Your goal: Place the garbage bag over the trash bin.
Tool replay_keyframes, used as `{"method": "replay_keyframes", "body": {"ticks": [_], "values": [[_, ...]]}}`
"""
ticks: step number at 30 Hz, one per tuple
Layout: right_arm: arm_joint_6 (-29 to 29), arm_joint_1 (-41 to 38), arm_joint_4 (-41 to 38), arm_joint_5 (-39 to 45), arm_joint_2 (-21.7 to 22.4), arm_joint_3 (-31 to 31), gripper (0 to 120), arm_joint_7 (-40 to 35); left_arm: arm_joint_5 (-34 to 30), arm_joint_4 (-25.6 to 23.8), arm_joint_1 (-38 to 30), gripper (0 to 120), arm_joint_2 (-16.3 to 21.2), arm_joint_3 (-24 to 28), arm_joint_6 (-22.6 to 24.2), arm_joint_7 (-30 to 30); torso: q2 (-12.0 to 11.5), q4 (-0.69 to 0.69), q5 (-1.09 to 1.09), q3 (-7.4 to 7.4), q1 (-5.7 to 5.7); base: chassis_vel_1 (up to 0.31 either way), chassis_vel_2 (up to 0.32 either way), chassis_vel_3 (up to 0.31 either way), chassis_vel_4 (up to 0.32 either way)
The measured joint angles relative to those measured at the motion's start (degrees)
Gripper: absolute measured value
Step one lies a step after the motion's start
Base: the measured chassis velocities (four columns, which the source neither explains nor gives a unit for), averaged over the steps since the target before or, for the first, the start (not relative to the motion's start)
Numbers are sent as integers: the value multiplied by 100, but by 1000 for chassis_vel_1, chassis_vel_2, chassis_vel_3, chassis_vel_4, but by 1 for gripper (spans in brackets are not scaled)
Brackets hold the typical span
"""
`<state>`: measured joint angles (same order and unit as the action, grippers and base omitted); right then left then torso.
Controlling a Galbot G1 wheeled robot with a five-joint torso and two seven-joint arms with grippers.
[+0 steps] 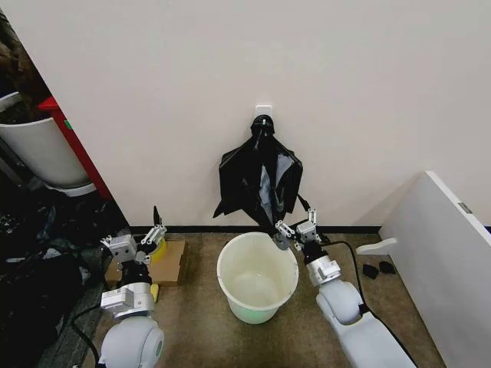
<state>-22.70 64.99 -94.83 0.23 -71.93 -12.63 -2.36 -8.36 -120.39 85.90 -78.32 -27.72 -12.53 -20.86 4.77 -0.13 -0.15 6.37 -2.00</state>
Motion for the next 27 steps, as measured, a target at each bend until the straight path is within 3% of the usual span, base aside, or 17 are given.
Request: {"method": "replay_keyframes", "body": {"ticks": [5, 16, 23, 26, 27], "values": [[62, -8, 40, 217, 21, 43, 37, 45, 21, 24, -23, 100, -18, 33, 0, -1, 0, -1, 0, 0, 0, 0, 0, 0, 0], [745, -179, -115, 1648, 1, 340, 0, -22, 30, 130, -101, 100, 137, 119, -142, 91, 0, 0, 0, 0, 0, 0, 0, 0, 0], [826, -159, -325, 2299, -9, 354, 0, 5, -372, 369, -451, 100, 452, 246, -421, 527, 0, 1, -1, 0, 1, 0, 0, 0, 0], [616, -6, -631, 3267, 54, 331, 0, 520, -1046, 691, -886, 100, 928, 376, -923, 1587, 0, -1, 0, -1, 1, 0, 0, 0, 0], [616, -6, -631, 3267, 54, 331, 0, 520, -1046, 691, -886, 100, 928, 376, -923, 1587, 0, -1, 0, -1, 1, 0, 0, 0, 0]]}}
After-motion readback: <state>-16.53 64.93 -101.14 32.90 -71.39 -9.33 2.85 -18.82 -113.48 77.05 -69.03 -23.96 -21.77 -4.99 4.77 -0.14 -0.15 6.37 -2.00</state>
